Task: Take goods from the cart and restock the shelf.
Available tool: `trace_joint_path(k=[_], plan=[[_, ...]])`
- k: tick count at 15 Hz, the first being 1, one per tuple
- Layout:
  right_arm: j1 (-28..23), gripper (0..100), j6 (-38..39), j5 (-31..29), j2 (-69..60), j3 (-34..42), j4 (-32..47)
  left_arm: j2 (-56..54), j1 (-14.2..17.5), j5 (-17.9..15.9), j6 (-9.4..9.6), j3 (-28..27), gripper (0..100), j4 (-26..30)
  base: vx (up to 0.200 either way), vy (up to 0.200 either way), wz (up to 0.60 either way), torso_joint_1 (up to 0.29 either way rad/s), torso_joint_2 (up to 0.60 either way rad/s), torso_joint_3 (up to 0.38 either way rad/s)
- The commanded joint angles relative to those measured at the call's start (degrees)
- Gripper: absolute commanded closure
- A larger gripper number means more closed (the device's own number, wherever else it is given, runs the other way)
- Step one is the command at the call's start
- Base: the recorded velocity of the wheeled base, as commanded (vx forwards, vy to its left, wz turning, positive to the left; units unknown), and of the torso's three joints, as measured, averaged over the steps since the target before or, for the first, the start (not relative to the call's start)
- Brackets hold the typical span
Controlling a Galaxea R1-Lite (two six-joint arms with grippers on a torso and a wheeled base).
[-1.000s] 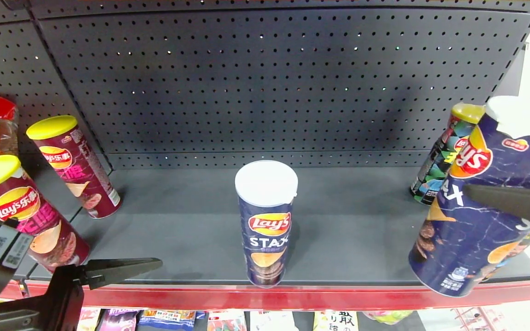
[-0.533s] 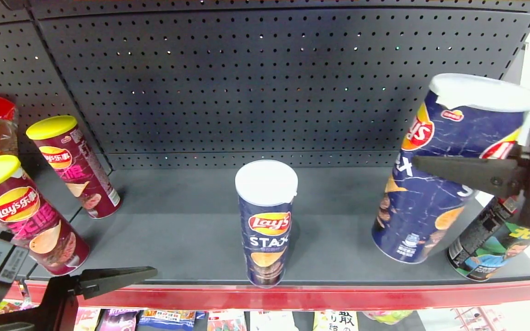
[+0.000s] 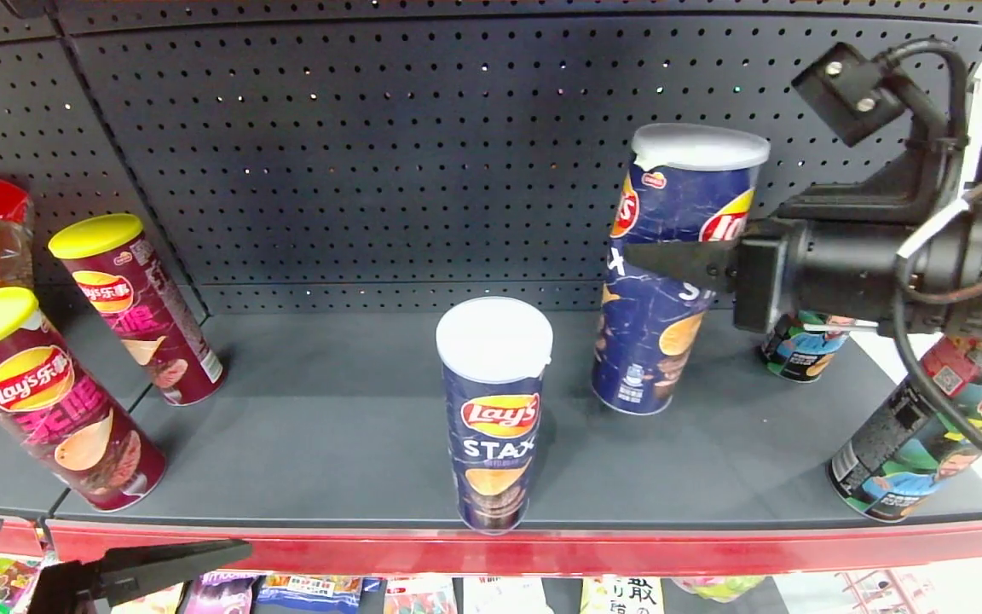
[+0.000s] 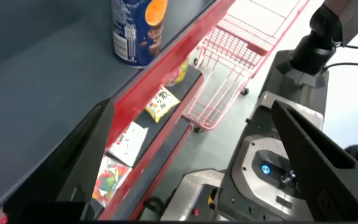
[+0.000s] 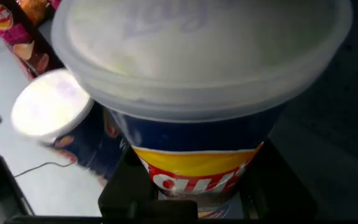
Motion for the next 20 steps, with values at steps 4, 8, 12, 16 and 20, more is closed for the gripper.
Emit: trace_joint_path(k=[4, 8, 12, 16, 20], plan=[[0.2, 100, 0.1, 1.1, 10.9, -3.3, -5.2, -6.1, 0.0, 1.3, -0.7, -0.3, 0, 2.8, 0.0, 0.0, 0.0, 0.0, 0.0, 0.0], [0.3, 100, -0.1, 2.1, 16.2, -5.8, -9.0, -10.2, 0.0, 3.5, -2.81, -0.4, 0, 5.0, 0.0, 0.0, 0.0, 0.0, 0.0, 0.0], [0.0, 100, 0.4, 2.8, 21.1, -6.7, -13.6, -12.5, 0.0, 5.5, -2.81, -0.8, 0, 7.4, 0.0, 0.0, 0.0, 0.0, 0.0, 0.0], [0.1, 100, 0.4, 2.9, 23.8, -8.2, -15.9, -13.8, 0.0, 5.9, -2.9, -1.7, 0, 9.7, 0.0, 0.0, 0.0, 0.0, 0.0, 0.0], [0.1, 100, 0.4, 2.9, 25.2, -8.4, -16.0, -14.1, 0.0, 7.7, -2.9, -1.5, 0, 10.0, 0.0, 0.0, 0.0, 0.0, 0.0, 0.0]])
